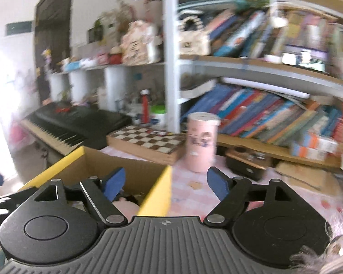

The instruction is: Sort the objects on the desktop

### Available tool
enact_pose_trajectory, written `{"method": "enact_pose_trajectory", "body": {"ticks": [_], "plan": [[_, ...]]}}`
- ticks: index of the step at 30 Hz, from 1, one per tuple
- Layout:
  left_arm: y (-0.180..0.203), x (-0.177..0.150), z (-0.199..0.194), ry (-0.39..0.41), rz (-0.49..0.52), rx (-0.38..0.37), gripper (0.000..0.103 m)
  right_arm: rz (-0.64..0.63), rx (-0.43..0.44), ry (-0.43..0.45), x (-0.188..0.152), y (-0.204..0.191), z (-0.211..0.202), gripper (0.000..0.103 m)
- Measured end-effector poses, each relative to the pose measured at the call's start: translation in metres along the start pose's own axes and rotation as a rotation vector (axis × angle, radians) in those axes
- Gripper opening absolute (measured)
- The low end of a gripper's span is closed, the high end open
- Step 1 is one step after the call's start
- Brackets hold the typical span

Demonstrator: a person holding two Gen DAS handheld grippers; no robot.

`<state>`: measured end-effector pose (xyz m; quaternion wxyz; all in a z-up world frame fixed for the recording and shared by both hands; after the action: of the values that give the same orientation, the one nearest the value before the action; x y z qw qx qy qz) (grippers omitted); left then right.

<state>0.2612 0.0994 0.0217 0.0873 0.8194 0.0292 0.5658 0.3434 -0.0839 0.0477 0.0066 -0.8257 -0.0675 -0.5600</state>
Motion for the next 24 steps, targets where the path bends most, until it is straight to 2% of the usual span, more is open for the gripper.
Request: {"method": "enact_pose_trajectory", "body": {"ticks": [7, 18, 24], "plan": [[0.013, -0.018, -0.038, 0.009, 0.026, -0.038, 0.103, 0.055, -0.11, -0.005, -0.035, 0.025, -0.053, 0.086], [0.033, -0.07, -0.081, -0.051, 0.038, -0.105, 0.103, 0.057, -0.228, -0.077, -0.111, 0.035, -0.127, 0.094], [0.049, -0.094, -0.097, -0.085, 0.057, -0.148, 0.103, 0.056, -0.264, -0.114, -0.146, 0.04, -0.16, 0.096]]}}
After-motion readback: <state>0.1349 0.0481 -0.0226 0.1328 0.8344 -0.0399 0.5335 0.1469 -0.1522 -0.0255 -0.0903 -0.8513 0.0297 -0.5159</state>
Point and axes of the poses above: each gripper's, at about its wrist camera, not at the fingertips, and z roughly the way its jaws point, y to its right, x to its top, the point moved 10 cm from there along z, roughly the way its jaws point, and after that the axes turned 15 degrees about -x, right-handed, at the moved point
